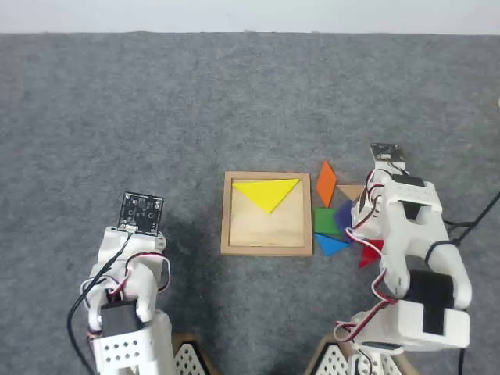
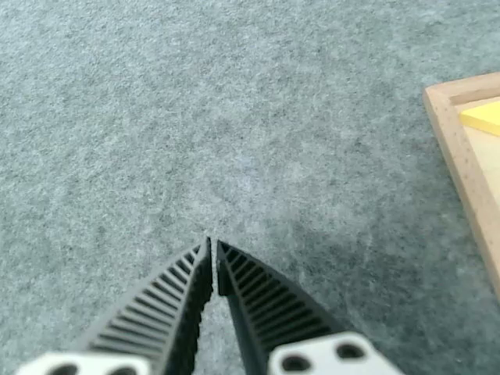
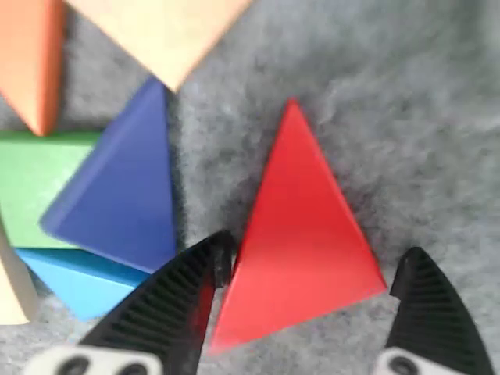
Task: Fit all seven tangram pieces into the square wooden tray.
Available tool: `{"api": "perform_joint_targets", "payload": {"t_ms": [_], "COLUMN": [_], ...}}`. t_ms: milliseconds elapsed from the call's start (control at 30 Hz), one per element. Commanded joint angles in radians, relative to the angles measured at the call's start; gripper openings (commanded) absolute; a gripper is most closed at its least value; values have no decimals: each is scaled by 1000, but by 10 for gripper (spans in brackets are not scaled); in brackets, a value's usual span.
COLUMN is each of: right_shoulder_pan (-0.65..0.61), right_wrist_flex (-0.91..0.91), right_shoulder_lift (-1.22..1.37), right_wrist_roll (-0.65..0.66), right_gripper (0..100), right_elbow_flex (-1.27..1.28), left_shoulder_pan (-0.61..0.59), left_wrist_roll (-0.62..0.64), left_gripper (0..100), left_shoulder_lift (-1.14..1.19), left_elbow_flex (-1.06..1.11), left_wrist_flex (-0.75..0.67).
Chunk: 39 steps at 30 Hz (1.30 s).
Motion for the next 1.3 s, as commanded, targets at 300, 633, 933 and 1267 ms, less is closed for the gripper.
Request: {"api": "perform_joint_targets", "payload": {"t_ms": [300,633,933,1267], "right_shoulder_pan": [18,39,39,-48], "right_wrist_flex": [54,48,-18,-7], "right_shoulder_lift": [24,31,21,8], "right_wrist_roll": [-58,-81,-74,-71], "right_gripper": [329,275,174,167], "right_elbow_flex": [-32,-38,-40,-68], "left_shoulder_pan": [-8,-8,-8,-8], "left_wrist_roll": [-14,-14,-14,-14], "left_gripper": [12,12,12,12], "left_shoulder_lift": [-12,-12,-12,-12], "left_elbow_flex": [-7,-7,-7,-7], "left_wrist_flex": [6,6,6,6]}}
